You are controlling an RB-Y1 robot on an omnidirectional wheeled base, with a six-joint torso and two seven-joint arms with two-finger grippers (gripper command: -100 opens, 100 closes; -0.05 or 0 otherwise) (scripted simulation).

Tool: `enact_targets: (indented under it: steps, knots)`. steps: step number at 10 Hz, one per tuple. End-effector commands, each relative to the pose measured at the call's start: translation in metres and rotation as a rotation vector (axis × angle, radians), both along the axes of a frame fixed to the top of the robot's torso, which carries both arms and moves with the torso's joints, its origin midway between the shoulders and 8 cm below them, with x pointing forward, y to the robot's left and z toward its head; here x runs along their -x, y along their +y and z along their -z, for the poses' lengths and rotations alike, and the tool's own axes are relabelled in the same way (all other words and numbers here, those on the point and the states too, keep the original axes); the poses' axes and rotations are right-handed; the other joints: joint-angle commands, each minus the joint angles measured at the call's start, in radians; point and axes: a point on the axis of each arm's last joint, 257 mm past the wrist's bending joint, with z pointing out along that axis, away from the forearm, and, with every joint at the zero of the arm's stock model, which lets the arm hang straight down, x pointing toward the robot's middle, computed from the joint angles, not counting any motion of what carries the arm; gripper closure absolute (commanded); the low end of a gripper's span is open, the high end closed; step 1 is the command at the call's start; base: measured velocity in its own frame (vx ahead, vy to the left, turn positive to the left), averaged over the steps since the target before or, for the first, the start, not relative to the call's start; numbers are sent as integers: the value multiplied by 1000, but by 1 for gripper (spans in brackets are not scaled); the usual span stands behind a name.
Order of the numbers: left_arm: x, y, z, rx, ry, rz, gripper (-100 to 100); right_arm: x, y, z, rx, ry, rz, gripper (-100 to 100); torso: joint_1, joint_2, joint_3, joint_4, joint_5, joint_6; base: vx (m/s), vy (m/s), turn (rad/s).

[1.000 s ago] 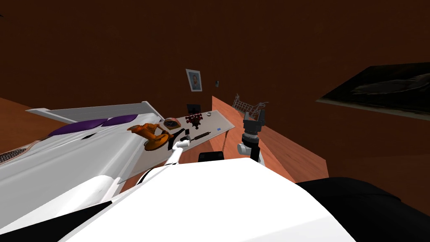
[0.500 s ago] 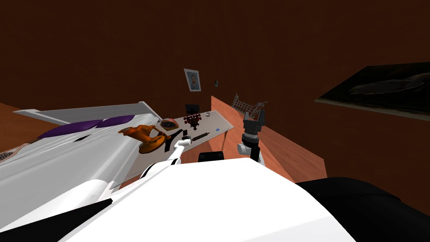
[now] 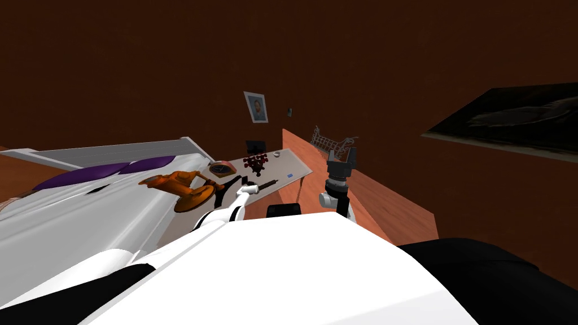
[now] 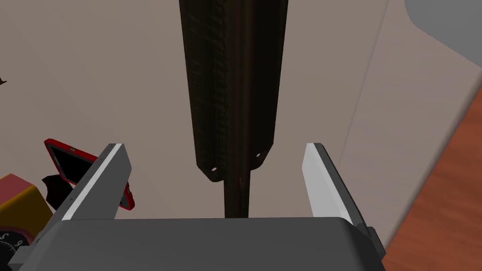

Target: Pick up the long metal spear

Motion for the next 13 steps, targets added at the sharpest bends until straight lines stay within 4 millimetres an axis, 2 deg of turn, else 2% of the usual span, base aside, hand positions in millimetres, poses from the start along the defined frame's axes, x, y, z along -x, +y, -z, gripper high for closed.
enact_targets:
  steps: [1,5,6,7,10,11,12,13]
  knots:
    - [2,-2,2,7,32,-6,-100,0,0,0,0,0,0,0,0,0,0,0,0,0,47,-71,-8]
    - [3,-4,2,10,61,-11,-100,0,0,0,0,0,0,0,-1,0,0,0,0,0,43,-68,-1]
    - [3,-4,2,11,64,-11,0,0,0,0,0,0,0,0,2,2,1,0,0,0,4,-8,1]
    - [13,-5,11,12,63,-7,-100,0,0,0,0,0,0,0,4,3,1,1,1,0,57,5,21]
    - [29,-6,25,13,62,-2,-100,0,0,0,0,0,0,0,6,-3,-2,-1,1,0,102,5,18]
    - [26,-6,22,13,66,-4,-100,0,0,0,0,0,0,0,5,-3,-2,-1,1,0,41,0,3]
    - [25,-6,22,12,62,-3,100,0,0,0,0,0,0,0,5,0,0,0,1,0,8,0,0]
    - [25,-6,22,13,63,-3,100,0,0,0,0,0,0,0,5,2,1,0,1,0,0,0,0]
